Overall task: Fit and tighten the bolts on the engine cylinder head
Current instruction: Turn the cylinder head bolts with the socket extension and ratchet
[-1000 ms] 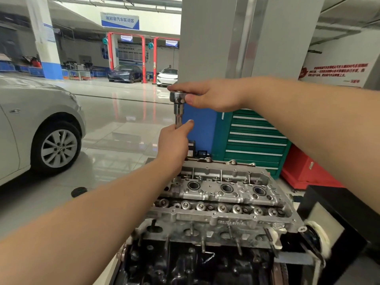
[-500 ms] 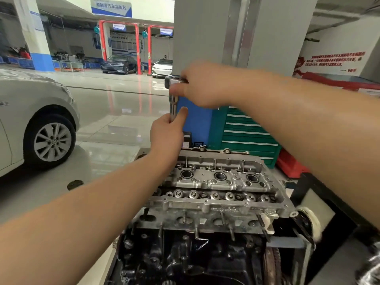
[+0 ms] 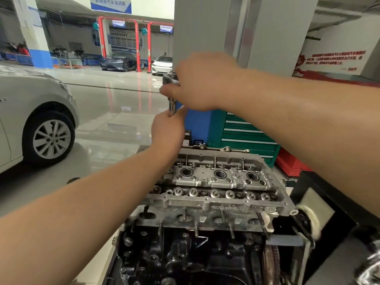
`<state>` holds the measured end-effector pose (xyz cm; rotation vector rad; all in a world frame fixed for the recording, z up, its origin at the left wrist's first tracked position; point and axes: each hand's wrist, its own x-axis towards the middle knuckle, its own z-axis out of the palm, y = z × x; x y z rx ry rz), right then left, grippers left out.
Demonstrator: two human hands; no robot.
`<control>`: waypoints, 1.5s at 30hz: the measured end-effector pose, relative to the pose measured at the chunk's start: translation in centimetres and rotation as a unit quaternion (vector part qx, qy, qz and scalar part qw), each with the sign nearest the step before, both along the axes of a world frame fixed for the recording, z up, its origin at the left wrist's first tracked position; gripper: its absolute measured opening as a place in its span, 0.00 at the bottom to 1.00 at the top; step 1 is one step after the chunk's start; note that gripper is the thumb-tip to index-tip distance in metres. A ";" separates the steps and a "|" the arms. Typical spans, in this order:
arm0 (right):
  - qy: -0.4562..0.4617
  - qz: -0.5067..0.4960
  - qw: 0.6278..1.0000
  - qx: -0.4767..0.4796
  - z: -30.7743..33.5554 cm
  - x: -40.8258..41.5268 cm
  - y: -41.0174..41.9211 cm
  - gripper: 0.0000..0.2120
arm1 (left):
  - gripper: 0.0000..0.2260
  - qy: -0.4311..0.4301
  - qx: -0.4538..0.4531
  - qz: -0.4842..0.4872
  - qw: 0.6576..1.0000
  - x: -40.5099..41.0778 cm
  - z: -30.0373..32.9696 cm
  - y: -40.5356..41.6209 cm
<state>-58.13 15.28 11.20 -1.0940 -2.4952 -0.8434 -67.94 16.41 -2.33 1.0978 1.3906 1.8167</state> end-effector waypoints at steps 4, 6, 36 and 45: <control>-0.020 0.075 0.983 -0.166 2.0 2.0 1.4 0.21 | 0.22 0.003 -0.007 -0.110 0.994 -0.9 0.2 0.3; -0.028 0.083 0.969 -0.232 2.6 3.3 1.9 0.20 | 0.27 0.027 -0.028 -0.216 0.976 -1.6 0.6 -0.1; -0.005 0.015 0.997 -0.080 0.8 -1.7 0.4 0.22 | 0.12 -0.012 0.012 -0.011 1.000 -0.5 1.2 -0.8; -0.019 0.119 0.954 -0.273 2.8 2.6 2.9 0.22 | 0.19 0.097 -0.001 -0.127 0.987 -1.6 1.5 -0.6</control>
